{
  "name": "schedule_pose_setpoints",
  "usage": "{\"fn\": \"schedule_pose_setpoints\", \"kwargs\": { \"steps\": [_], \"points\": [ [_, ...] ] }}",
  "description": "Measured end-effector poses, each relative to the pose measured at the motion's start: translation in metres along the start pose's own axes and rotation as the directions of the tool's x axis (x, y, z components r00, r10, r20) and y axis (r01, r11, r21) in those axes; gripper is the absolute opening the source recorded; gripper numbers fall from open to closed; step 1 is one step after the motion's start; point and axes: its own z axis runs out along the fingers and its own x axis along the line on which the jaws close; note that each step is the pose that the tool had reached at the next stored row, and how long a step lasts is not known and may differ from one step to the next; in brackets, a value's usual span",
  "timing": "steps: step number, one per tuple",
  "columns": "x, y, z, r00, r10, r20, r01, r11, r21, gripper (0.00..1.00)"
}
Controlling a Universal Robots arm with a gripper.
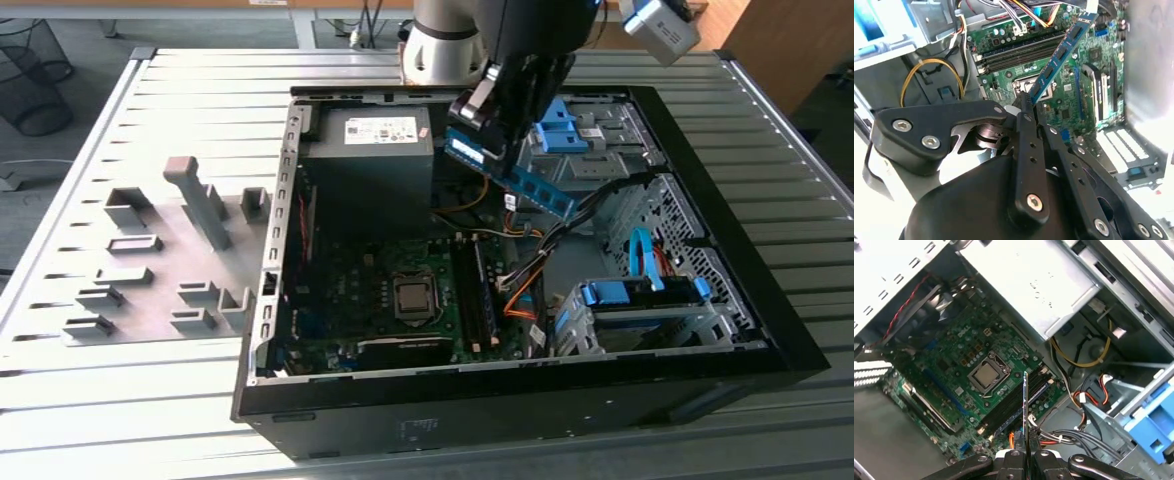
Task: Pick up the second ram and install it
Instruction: 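Insert the second ram into the second slot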
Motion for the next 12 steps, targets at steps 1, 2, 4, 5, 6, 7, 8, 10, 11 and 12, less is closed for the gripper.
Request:
{"fn": "schedule_pose_setpoints", "kwargs": {
  "steps": [1, 2, 4, 5, 6, 7, 8, 10, 11, 12],
  "points": [
    [0.0, 0.0, 0.0002, 0.9999, 0.017, -0.0006, -0.017, 0.9999, -0.0002, 0.14],
    [0.0, 0.0, 0.0005, 0.9994, 0.035, -0.0013, -0.035, 0.9994, -0.0003, 0.14],
    [0.0, 0.0, 0.001, 0.9976, 0.069, -0.0025, -0.069, 0.9976, -0.0007, 0.14],
    [0.0, 0.0, 0.0012, 0.9963, 0.086, -0.0032, -0.086, 0.9963, -0.0008, 0.14],
    [0.0, 0.0, 0.0014, 0.9947, 0.103, -0.0038, -0.103, 0.9947, -0.001, 0.14],
    [0.0, 0.0, 0.0017, 0.9928, 0.119, -0.0044, -0.119, 0.9929, -0.0011, 0.14],
    [-0.0001, 0.0, 0.002, 0.9905, 0.137, -0.005, -0.137, 0.9905, -0.0013, 0.14],
    [-0.0001, 0.0001, 0.0025, 0.9853, 0.171, -0.0061, -0.171, 0.9853, -0.0015, 0.14],
    [-0.0001, 0.0001, 0.0027, 0.9822, 0.188, -0.0067, -0.188, 0.9822, -0.0017, 0.14],
    [-0.0001, 0.0001, 0.003, 0.9789, 0.204, -0.0073, -0.204, 0.9789, -0.0018, 0.14]
  ]
}}
